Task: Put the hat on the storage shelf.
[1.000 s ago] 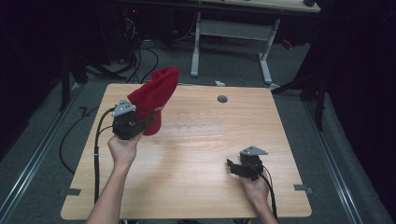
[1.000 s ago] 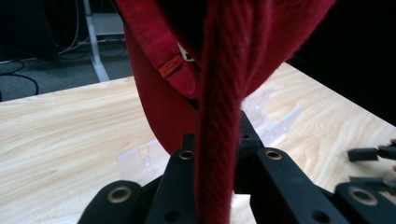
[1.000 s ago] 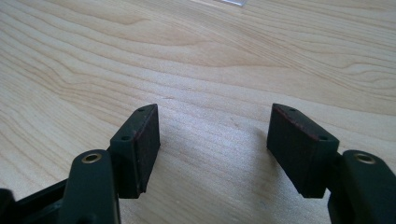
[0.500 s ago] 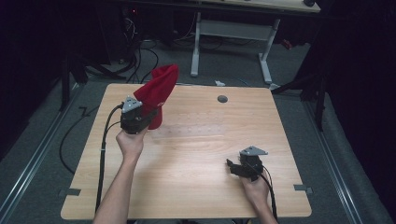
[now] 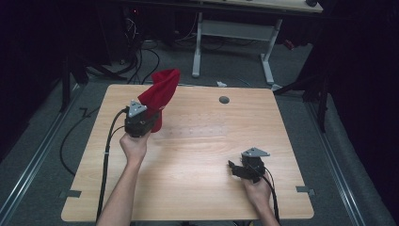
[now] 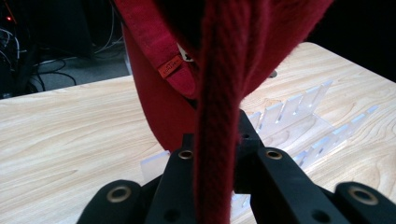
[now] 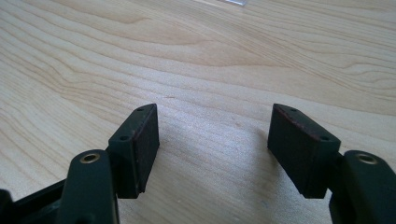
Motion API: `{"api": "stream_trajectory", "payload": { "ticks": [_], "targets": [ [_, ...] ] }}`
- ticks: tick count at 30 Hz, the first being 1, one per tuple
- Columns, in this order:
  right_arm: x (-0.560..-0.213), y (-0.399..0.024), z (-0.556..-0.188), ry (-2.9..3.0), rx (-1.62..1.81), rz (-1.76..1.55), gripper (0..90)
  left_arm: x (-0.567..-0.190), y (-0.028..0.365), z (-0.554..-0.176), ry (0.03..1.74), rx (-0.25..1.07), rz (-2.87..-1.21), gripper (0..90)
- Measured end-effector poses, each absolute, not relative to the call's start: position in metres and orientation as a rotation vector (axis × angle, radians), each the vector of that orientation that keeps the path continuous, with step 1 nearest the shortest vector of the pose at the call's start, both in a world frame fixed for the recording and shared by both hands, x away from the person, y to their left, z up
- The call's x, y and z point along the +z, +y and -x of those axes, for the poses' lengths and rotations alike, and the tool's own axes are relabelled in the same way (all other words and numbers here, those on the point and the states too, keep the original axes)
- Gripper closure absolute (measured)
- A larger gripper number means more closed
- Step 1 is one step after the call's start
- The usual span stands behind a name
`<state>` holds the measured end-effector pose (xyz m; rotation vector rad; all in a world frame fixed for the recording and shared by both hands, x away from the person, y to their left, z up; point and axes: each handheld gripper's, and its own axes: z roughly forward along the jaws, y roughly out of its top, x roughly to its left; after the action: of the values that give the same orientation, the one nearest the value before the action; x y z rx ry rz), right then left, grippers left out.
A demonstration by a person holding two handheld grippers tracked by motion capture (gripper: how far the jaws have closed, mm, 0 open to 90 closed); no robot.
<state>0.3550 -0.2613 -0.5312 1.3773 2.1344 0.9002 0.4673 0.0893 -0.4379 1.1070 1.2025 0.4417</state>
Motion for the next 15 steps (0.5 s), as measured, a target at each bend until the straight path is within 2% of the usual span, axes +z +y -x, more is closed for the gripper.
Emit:
{"api": "stream_trajectory", "payload": {
  "ticks": [15],
  "targets": [
    [-0.531,-0.261,-0.355,2.131,0.899,-1.381,34.0,-0.463,0.094,-0.459,1.247,0.422,-1.052,83.4]
  ]
}}
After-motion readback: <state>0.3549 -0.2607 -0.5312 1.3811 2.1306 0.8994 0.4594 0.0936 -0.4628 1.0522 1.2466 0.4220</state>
